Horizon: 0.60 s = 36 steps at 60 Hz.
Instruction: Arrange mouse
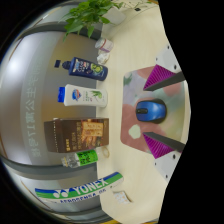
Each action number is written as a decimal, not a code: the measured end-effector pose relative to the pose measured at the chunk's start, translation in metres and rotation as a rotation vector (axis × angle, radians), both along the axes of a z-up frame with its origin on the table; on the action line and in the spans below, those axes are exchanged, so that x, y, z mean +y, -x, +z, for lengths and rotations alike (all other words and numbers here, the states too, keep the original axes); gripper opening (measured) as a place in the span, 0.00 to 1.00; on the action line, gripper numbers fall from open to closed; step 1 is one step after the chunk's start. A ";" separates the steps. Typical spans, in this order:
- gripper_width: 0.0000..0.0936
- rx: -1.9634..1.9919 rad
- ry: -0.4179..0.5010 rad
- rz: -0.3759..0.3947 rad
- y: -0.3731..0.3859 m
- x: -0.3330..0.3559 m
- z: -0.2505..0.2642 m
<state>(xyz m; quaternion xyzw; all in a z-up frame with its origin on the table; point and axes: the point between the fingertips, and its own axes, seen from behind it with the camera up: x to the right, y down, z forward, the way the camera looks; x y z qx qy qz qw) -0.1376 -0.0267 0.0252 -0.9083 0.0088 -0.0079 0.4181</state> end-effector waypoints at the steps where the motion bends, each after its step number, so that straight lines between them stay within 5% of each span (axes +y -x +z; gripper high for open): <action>1: 0.90 -0.003 -0.007 -0.003 0.000 -0.003 0.006; 21: 0.91 -0.080 -0.127 -0.021 0.013 -0.116 0.130; 36: 0.91 -0.090 -0.157 -0.036 0.024 -0.200 0.167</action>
